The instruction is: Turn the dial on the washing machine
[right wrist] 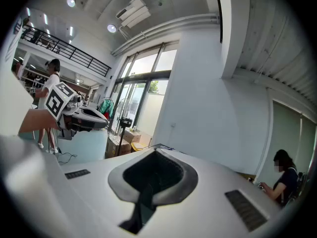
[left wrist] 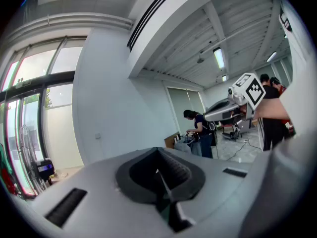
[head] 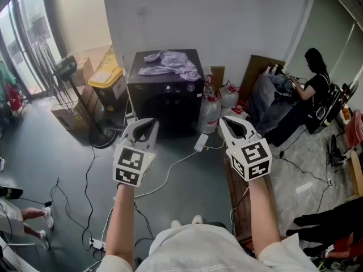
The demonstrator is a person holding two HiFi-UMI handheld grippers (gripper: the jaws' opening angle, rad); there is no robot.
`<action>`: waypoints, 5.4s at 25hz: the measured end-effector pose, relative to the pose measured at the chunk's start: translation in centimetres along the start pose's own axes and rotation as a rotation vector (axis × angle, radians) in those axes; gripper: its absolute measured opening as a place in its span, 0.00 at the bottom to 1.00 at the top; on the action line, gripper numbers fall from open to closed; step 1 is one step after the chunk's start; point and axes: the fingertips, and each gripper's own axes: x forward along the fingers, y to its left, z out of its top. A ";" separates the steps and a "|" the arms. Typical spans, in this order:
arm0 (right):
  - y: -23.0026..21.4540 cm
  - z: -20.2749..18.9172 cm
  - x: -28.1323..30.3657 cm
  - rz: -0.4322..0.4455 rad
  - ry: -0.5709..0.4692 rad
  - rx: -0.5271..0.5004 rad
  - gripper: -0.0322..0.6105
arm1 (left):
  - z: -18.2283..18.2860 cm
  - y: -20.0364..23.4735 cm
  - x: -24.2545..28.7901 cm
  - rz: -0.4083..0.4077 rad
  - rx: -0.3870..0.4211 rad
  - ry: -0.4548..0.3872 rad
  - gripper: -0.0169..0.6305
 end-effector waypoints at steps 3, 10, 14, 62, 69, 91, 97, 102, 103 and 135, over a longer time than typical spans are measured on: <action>0.4 0.0 0.1 -0.012 0.002 -0.004 0.07 | -0.2 0.2 -0.4 -0.006 -0.002 -0.001 0.04; 0.8 1.1 0.6 -0.039 -0.033 0.036 0.07 | -1.2 1.7 -0.6 -0.010 -0.006 0.001 0.04; 0.3 1.4 1.2 -0.052 -0.045 0.063 0.07 | -1.1 2.0 0.2 -0.020 -0.008 -0.011 0.04; -21.8 -19.0 43.2 0.206 0.215 0.175 0.26 | -14.0 16.6 42.9 -0.096 -0.234 0.264 0.04; -19.9 -24.8 48.2 0.131 0.307 0.274 0.29 | -19.3 20.0 43.6 -0.136 -0.227 0.333 0.04; -15.9 -38.6 58.5 -0.050 0.494 0.256 0.50 | -29.2 19.2 45.1 -0.203 -0.304 0.392 0.04; -16.6 -39.0 59.1 -0.113 0.489 0.346 0.49 | -30.6 19.2 44.2 -0.195 -0.315 0.415 0.04; -16.7 -39.3 59.0 -0.101 0.487 0.440 0.49 | -30.6 18.7 44.4 -0.204 -0.306 0.414 0.04; -16.8 -39.3 59.0 -0.098 0.487 0.471 0.49 | -30.6 18.6 44.4 -0.208 -0.304 0.412 0.04; -16.3 -40.2 59.1 -0.103 0.507 0.465 0.50 | -29.9 17.4 44.1 -0.212 -0.207 0.379 0.04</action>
